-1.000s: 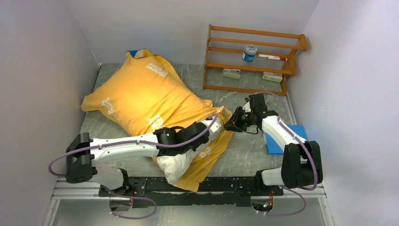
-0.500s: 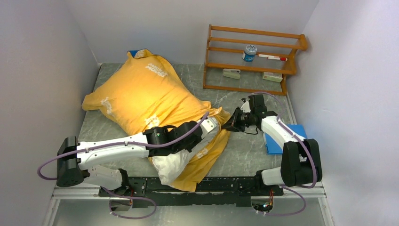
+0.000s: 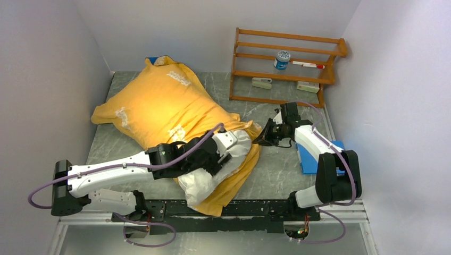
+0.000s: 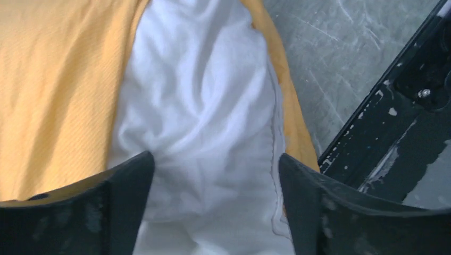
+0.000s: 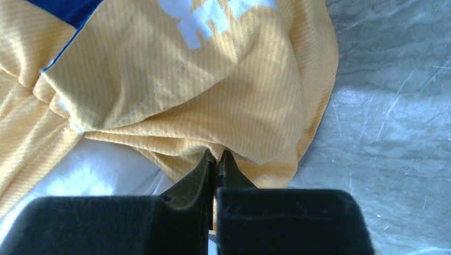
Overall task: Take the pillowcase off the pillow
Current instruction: Remove the pillow from the pillowcase.
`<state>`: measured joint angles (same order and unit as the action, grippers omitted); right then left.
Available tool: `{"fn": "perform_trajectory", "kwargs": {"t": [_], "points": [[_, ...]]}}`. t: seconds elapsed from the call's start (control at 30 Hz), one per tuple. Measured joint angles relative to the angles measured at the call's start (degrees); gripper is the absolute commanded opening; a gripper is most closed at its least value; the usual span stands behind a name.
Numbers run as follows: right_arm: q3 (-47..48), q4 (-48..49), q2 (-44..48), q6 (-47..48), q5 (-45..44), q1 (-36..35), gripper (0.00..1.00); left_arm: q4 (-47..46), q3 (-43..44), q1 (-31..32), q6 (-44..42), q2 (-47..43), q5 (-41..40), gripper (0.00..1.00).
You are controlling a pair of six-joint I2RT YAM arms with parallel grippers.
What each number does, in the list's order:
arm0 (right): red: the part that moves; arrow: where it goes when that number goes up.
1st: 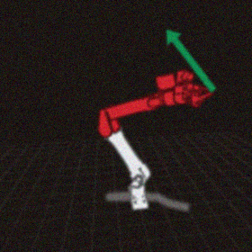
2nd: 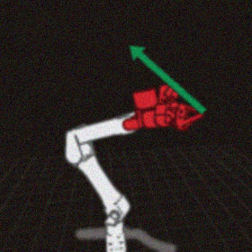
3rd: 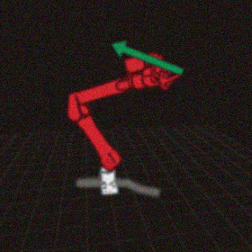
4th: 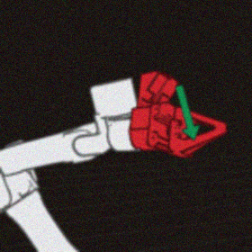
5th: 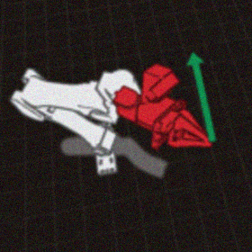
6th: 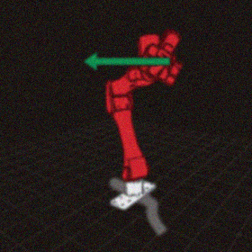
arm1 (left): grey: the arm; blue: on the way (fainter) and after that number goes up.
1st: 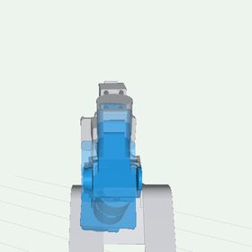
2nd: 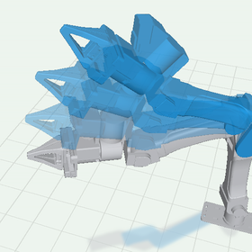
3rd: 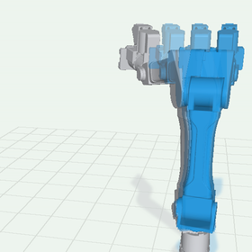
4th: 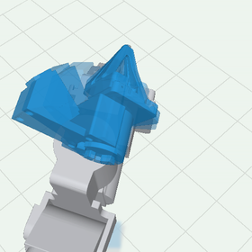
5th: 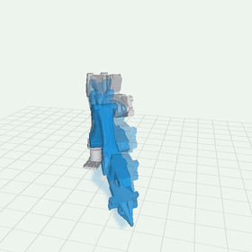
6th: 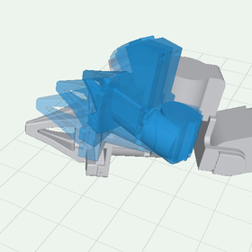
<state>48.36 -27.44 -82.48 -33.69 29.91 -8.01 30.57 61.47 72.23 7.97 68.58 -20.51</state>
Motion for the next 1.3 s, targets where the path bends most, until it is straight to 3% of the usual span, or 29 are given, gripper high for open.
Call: {"fn": "perform_trajectory", "kwargs": {"t": [0.13, 0.3, 0.5, 0.57, 0.67, 0.7, 0.93, 1.2, 1.3], "points": [[-2.14, 1.64, 1.27, 0.7, -0.46, -0.04, 0.0, -0.92, 2.58, 0.0, -3.15, 4.09, 2.67, 0.98], [-3.58, 2.86, 2.21, 0.79, -0.63, -0.07, 0.0, -0.59, 10.4, 0.13, -9.77, 16.37, 4.72, 0.98], [-3.8, 2.54, 3.17, 0.83, -1.84, -0.07, 0.0, 3.43, 17.49, 0.85, -14.16, 30.4, 0.13, 0.95], [-3.8, 2.25, 3.19, 0.81, -2.67, -0.07, 0.0, 4.66, 18.16, 1.16, -14.69, 33.88, -3.41, 0.73], [-3.8, 1.77, 3.19, 0.79, -3.82, 0.02, 0.0, 5.4, 18.27, 1.75, -14.51, 37.46, -8.94, 0.17], [-3.8, 1.7, 3.19, 0.76, -4.04, 0.07, 0.0, 5.4, 17.81, 1.92, -14.21, 37.94, -10.71, 0.06], [-3.8, 1.42, 3.17, 0.04, -3.61, 0.26, 0.0, 3.15, 12.41, 2.27, -8.35, 29.24, -12.7, 0.05], [-3.78, 1.4, 2.84, -2.19, 2.97, -0.61, 0.0, 4.02, 8.85, 1.4, -3.21, 18.1, -8.22, 0.05], [-3.37, 1.18, 1.99, -2.34, 5.99, -1.05, 0.06, 5.14, 7.19, 1.2, -1.29, 14.03, -6.78, 0.05]]}}
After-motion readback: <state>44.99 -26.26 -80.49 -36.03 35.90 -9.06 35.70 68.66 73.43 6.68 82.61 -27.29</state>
